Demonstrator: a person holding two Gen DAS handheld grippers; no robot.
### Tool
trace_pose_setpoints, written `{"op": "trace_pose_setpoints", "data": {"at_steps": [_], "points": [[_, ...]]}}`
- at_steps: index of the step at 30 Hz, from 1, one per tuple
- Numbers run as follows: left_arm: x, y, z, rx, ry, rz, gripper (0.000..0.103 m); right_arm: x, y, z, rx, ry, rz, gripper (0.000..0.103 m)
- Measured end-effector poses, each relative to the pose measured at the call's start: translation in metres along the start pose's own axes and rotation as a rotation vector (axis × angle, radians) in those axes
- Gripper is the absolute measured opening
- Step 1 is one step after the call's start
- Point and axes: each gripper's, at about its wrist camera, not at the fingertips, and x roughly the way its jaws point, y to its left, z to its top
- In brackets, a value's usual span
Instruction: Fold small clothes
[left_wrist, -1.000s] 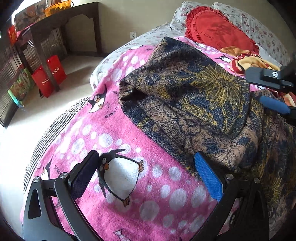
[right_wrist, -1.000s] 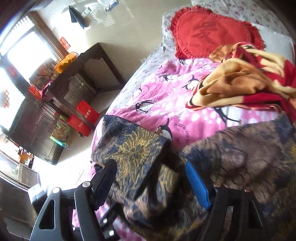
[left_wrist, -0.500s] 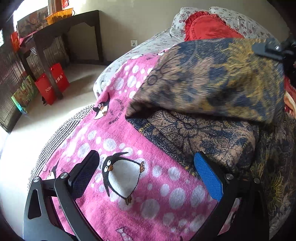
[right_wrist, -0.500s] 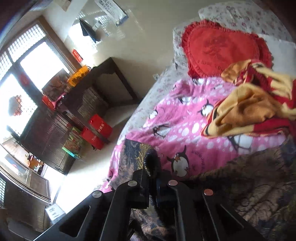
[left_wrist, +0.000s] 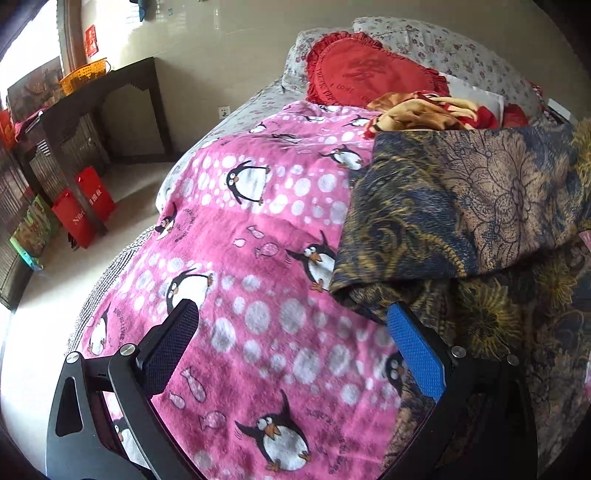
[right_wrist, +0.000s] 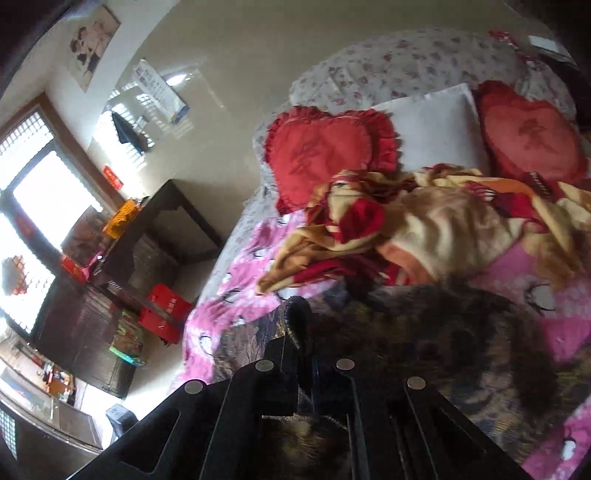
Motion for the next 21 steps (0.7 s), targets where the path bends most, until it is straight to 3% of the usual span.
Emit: {"op": "trace_pose_setpoints", "data": {"at_steps": [7,12,14,16,18,19,21], "points": [[-0.008,-0.022,-0.018,0.074,0.019,-0.006,0.103,-0.030,-0.105,-0.026,0.158,0.023,-0.248,0.004],[0.006,-0.032,-0.021,0.100,0.050,0.006,0.103,-0.026,-0.151,-0.039,0.186,0.054,-0.437,0.004],[0.015,-0.035,-0.022,0.104,0.075,0.013,0.103,-0.015,-0.160,-0.043,0.179,0.098,-0.445,0.005],[0.021,-0.035,-0.022,0.103,0.085,0.019,0.103,-0.005,-0.150,-0.043,0.094,0.137,-0.534,0.016],[0.028,-0.034,-0.020,0.096,0.093,0.032,0.103,-0.005,-0.127,-0.042,0.020,0.085,-0.592,0.058],[0.032,-0.033,-0.019,0.089,0.097,0.036,0.103,-0.007,-0.111,-0.041,-0.016,0.034,-0.591,0.063],[0.040,-0.031,-0.016,0.071,0.107,0.045,0.103,-0.001,-0.079,-0.041,-0.091,-0.013,-0.500,0.064]]}}
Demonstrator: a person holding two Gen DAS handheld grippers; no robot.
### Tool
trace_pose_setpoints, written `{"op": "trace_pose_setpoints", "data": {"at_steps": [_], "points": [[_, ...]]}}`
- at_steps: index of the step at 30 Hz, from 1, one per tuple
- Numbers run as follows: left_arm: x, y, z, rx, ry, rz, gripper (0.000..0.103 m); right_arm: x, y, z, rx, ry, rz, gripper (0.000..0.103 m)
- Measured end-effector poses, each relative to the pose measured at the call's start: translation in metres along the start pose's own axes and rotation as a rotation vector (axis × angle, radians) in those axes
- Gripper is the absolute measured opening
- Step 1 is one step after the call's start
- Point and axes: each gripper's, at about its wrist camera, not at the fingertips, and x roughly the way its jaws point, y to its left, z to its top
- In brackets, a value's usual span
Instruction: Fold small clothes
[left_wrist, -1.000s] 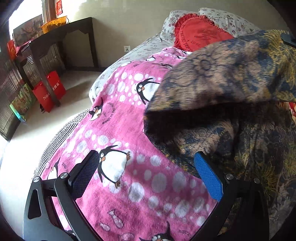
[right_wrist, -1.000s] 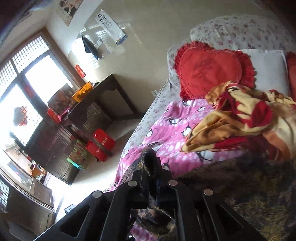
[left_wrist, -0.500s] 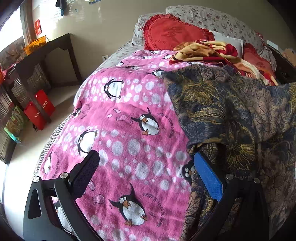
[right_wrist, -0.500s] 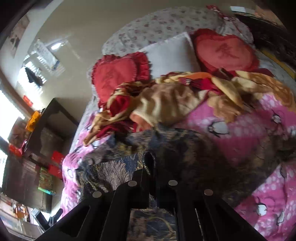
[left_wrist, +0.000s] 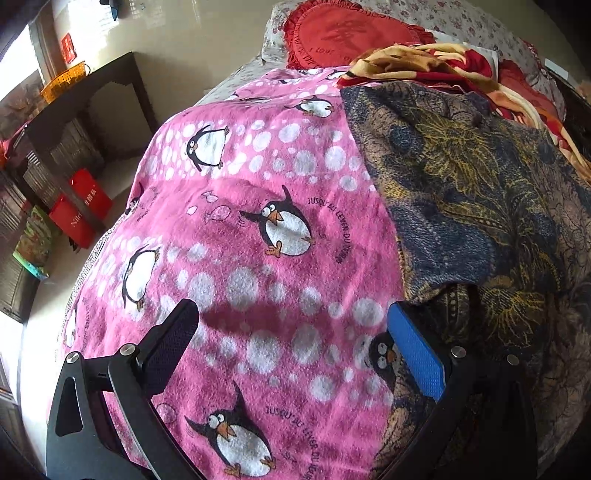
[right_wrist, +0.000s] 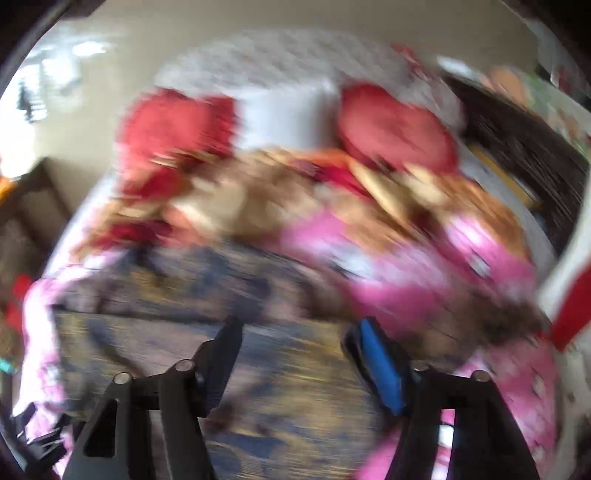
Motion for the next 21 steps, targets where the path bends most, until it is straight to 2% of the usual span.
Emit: {"op": "trace_pose_setpoints", "data": {"at_steps": [5,7,10,12,14,15,16,18,19,21], "points": [[0.007,0.012,0.005,-0.049,0.015,-0.010,0.103,0.014,0.129,0.003,-0.251,0.075,0.435,0.064],[0.002,0.015,0.000,-0.049,0.006,-0.036,0.103,0.024,0.179,0.001,-0.345,0.092,0.510,0.064],[-0.013,0.015,-0.010,-0.032,-0.028,-0.158,0.102,0.039,0.235,-0.003,-0.478,0.090,0.535,0.064],[-0.020,0.011,-0.013,-0.020,-0.052,-0.229,0.103,0.055,0.266,-0.003,-0.548,0.127,0.554,0.064],[-0.019,0.003,-0.012,-0.002,-0.049,-0.293,0.103,0.072,0.283,-0.003,-0.593,0.153,0.511,0.064],[-0.016,-0.001,-0.010,0.004,-0.041,-0.283,0.103,0.083,0.290,-0.003,-0.614,0.168,0.479,0.064],[-0.009,-0.006,-0.006,0.005,-0.030,-0.230,0.103,0.092,0.294,0.000,-0.620,0.182,0.466,0.061],[0.006,-0.008,0.000,-0.005,-0.004,-0.129,0.103,0.109,0.295,-0.001,-0.607,0.235,0.475,0.026],[0.012,-0.007,0.004,-0.019,0.004,-0.115,0.103,0.113,0.293,-0.003,-0.598,0.259,0.489,0.020],[0.013,-0.006,0.010,-0.017,-0.019,-0.112,0.103,0.113,0.292,-0.002,-0.577,0.254,0.507,0.006]]}}
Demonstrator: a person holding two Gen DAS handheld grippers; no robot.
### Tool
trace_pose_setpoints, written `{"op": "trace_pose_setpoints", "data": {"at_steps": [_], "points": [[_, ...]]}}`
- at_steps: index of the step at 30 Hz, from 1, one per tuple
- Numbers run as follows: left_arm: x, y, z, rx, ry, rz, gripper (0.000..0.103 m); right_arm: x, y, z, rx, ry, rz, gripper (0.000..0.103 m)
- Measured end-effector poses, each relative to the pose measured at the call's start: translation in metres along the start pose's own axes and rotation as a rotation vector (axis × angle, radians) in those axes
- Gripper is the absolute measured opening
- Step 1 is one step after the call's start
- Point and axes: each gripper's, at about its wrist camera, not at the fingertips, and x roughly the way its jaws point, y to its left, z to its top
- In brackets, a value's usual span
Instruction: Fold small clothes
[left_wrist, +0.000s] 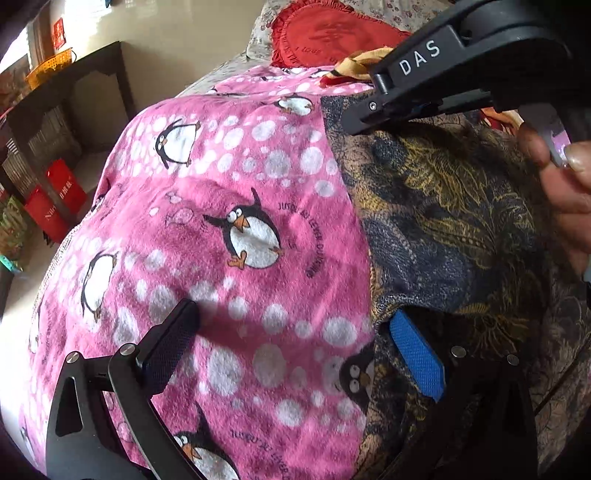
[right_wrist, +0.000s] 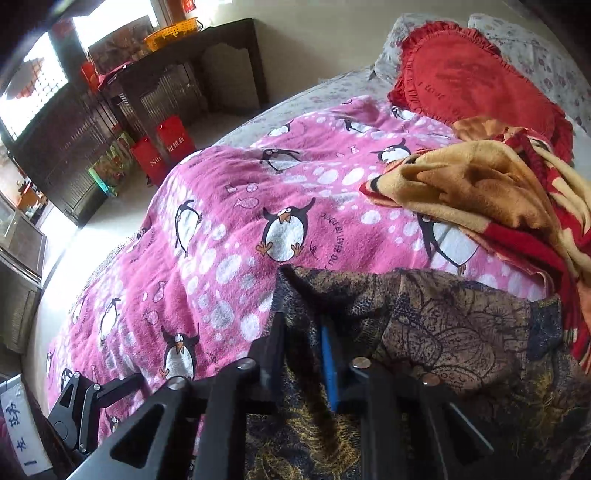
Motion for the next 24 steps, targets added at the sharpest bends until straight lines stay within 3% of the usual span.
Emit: {"op": "trace_pose_setpoints", "data": {"at_steps": [2,5,8,12,14,15,17,21,24], "points": [[-0.003,0.001,0.006,0.029,-0.024,0.026,0.102,-0.006,0.005,0.007,0.018,-0.030,0.053,0.005],[-0.008,0.019,0.011,-0.023,-0.044,0.033,0.102,-0.014,0.019,0.022,0.029,-0.105,0.140,0.005],[-0.006,0.039,0.013,-0.083,-0.022,0.014,0.102,-0.003,0.031,0.034,0.032,-0.127,0.114,0.005],[-0.011,0.043,0.014,-0.058,-0.015,-0.002,0.102,0.028,0.022,0.023,0.117,-0.088,0.074,0.006],[-0.022,0.047,0.009,-0.053,-0.031,-0.020,0.102,0.013,0.016,0.009,0.159,-0.106,0.111,0.015],[-0.027,0.048,0.008,-0.049,-0.038,-0.022,0.102,0.000,0.014,0.002,0.164,-0.125,0.115,0.032],[-0.037,0.049,0.004,-0.037,-0.058,0.008,0.102,-0.037,0.009,-0.024,0.157,-0.176,0.072,0.050],[-0.058,0.049,0.004,-0.002,-0.136,0.059,0.102,-0.089,-0.022,-0.081,0.186,-0.217,-0.051,0.050],[-0.060,0.042,0.016,-0.001,-0.157,0.040,0.102,-0.097,-0.055,-0.115,0.249,-0.185,-0.204,0.050]]}}
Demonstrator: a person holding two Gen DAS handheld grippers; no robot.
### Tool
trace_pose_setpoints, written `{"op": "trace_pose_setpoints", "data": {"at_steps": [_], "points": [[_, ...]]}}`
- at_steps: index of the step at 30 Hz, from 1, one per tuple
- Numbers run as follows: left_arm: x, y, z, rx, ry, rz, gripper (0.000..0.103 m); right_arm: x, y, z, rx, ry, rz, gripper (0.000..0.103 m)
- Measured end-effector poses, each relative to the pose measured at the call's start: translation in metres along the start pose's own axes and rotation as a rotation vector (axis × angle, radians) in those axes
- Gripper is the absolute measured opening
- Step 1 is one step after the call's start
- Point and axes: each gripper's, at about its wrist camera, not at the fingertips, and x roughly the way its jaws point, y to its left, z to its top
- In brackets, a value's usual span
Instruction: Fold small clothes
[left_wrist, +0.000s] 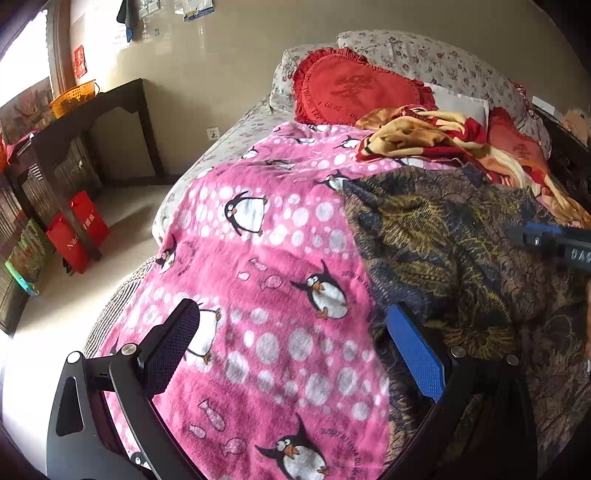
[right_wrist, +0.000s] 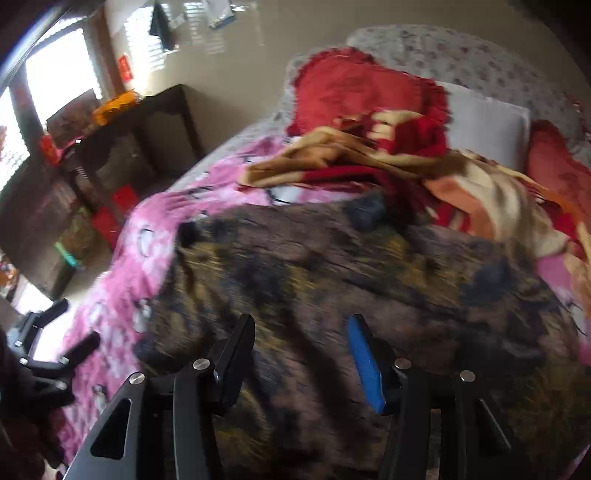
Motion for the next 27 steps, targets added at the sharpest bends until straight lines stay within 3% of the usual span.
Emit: {"op": "trace_pose_setpoints", "data": {"at_steps": [2,4,6,10,16,20,24,27], "points": [[0.005,-0.011,0.004,0.005,0.006,-0.023,0.102,0.013,-0.024,-0.011,0.047,0.051,-0.093,0.051],[0.018,-0.026,0.005,0.025,0.051,-0.041,0.102,0.014,-0.037,-0.018,0.083,0.004,-0.076,0.050],[0.033,-0.039,0.001,0.044,0.089,-0.043,0.102,0.010,-0.039,-0.017,0.095,0.023,-0.075,0.050],[0.061,-0.053,-0.008,0.092,0.171,0.004,0.102,-0.025,-0.052,-0.018,0.124,-0.030,-0.081,0.050],[0.038,-0.060,0.000,0.084,0.105,-0.010,0.102,-0.055,-0.116,-0.045,0.237,-0.025,-0.298,0.050],[0.024,-0.077,0.011,0.102,0.047,-0.030,0.102,-0.053,-0.150,-0.055,0.364,-0.053,-0.255,0.051],[0.029,-0.095,0.019,0.136,0.049,-0.031,0.102,-0.049,-0.139,-0.046,0.284,-0.013,-0.312,0.051],[0.038,-0.104,0.024,0.149,0.057,-0.027,0.102,-0.058,-0.132,-0.044,0.268,-0.032,-0.276,0.051]]}}
